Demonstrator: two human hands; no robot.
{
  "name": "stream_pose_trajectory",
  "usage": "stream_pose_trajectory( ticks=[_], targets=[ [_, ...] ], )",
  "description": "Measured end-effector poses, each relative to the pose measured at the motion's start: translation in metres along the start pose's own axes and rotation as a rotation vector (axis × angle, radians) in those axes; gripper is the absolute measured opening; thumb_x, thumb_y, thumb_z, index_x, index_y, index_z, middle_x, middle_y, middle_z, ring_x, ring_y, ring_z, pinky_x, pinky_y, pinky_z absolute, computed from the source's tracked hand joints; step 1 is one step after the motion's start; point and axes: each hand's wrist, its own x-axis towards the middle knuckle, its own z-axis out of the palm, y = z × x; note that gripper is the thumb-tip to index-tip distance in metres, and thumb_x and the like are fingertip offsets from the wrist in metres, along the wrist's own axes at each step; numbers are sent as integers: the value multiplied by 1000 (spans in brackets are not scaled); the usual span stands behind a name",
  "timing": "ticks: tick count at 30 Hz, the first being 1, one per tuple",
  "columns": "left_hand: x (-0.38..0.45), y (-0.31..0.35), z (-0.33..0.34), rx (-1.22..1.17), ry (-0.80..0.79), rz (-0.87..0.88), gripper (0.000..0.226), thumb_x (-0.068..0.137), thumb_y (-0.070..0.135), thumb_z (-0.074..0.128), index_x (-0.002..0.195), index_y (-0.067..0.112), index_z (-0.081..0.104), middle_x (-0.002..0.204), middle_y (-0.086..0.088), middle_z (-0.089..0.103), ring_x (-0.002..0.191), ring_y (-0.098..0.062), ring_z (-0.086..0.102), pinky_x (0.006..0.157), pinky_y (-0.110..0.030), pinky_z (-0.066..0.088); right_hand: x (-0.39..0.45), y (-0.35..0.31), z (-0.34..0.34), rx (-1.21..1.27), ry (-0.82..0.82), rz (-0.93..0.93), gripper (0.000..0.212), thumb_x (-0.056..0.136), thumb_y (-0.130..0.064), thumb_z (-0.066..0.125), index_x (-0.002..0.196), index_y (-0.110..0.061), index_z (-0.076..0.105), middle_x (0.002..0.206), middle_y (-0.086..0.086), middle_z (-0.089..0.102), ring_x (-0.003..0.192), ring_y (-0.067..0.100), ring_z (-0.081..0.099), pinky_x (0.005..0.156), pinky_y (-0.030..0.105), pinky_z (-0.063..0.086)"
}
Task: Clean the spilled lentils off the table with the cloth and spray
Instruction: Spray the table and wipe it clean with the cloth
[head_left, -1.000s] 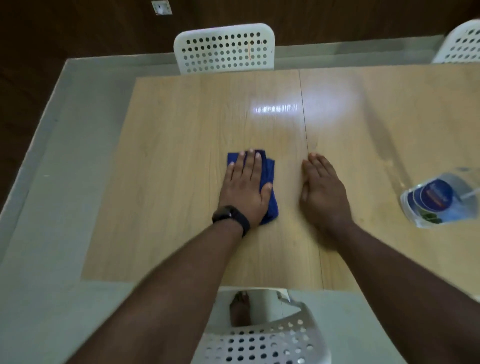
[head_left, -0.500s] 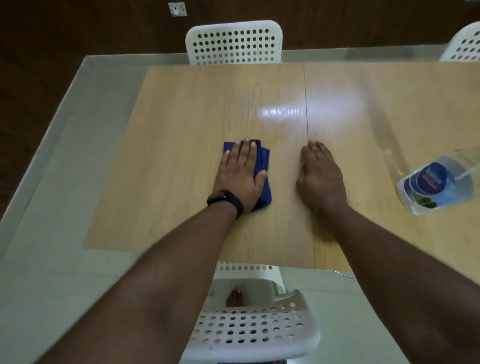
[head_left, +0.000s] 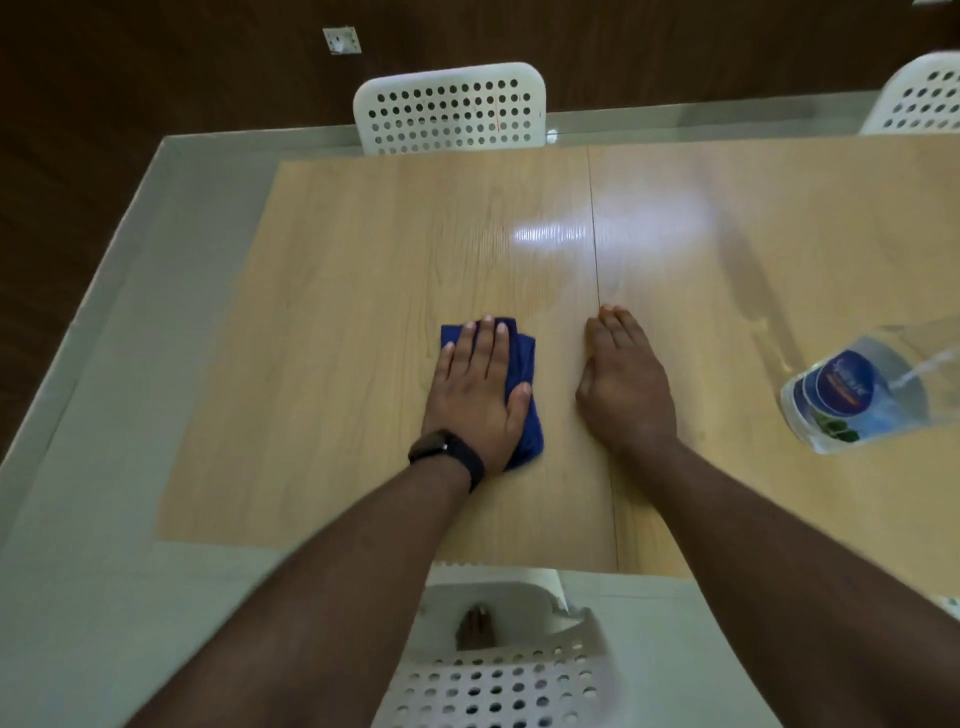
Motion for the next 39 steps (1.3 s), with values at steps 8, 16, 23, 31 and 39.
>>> stream_pose_trajectory(
  ticks=[8, 16, 23, 31, 39],
  targets=[
    [148, 42, -16, -4, -8, 40, 73, 107, 50, 20, 166, 12, 1, 175, -6, 0, 161, -23, -1, 130, -45, 3, 5, 9, 6, 77, 50, 25, 61, 104, -17, 45, 164, -16, 31, 171, 1, 28, 159, 13, 16, 129, 31, 11],
    [56, 47, 0, -8, -40, 118, 72, 107, 51, 15, 165, 17, -11, 173, 0, -18, 159, -17, -17, 130, -41, -7, -1, 4, -6, 360, 105, 119, 51, 114, -30, 29, 165, -20, 28, 168, -2, 34, 154, 8, 26, 128, 34, 24],
    [162, 50, -15, 31, -13, 113, 73, 106, 51, 16, 167, 14, -1, 175, -4, -3, 161, -21, -3, 130, -44, 1, 5, 8, 1, 283, 184, 134, 50, 113, -22, 36, 162, -13, 35, 165, 5, 39, 154, 15, 26, 128, 38, 23],
    [114, 73, -4, 16, -6, 140, 72, 107, 50, 13, 166, 13, -5, 174, -5, -8, 161, -22, -7, 130, -44, -1, 5, 11, 0, 361, 221, 161, 48, 112, -19, 36, 160, -10, 38, 163, 8, 41, 152, 18, 30, 128, 32, 17],
    [11, 61, 3, 2, -28, 153, 73, 106, 51, 15, 166, 16, -7, 174, -1, -14, 159, -17, -16, 130, -43, -4, 10, 20, -7, 561, 318, 192, 44, 110, -24, 42, 150, -9, 53, 148, 7, 60, 137, 19, 54, 118, 39, 42]
  ],
)
